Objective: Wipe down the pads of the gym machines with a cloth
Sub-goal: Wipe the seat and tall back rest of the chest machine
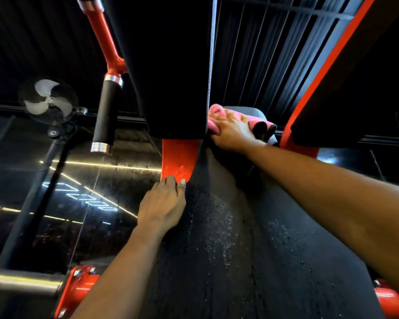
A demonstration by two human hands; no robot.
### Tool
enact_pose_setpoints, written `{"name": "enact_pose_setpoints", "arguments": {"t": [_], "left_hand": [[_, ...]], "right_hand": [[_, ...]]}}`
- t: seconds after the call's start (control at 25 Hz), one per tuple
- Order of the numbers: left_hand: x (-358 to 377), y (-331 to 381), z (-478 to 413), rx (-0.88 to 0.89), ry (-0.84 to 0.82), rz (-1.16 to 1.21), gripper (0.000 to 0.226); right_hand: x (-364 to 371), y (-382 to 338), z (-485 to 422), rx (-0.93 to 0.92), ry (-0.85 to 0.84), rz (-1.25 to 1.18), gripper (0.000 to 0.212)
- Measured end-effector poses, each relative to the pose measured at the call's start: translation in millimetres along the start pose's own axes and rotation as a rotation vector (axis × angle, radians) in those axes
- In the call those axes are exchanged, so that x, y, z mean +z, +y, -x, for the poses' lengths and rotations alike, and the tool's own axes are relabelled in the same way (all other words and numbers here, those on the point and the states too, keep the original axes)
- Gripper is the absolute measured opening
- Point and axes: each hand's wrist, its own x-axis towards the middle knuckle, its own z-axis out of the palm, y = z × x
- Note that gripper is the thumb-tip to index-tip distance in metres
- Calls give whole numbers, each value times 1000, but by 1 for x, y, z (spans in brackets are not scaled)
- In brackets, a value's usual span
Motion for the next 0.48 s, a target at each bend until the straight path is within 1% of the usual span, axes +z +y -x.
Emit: {"name": "enact_pose_setpoints", "arguments": {"t": [0.12, 0.28, 0.36, 0.48], "left_hand": [[-3, -1, -2, -30, -54, 47, 43], [-10, 4, -2, -44, -102, 48, 42], [-9, 3, -1, -36, -110, 46, 42], [-7, 3, 0, -20, -64, 4, 43]], "right_hand": [[5, -18, 51, -70, -49, -2, 65], [25, -33, 121, -200, 15, 17, 69], [23, -23, 114, -180, 31, 39, 69], [14, -13, 65, -38, 67, 50, 68]]}}
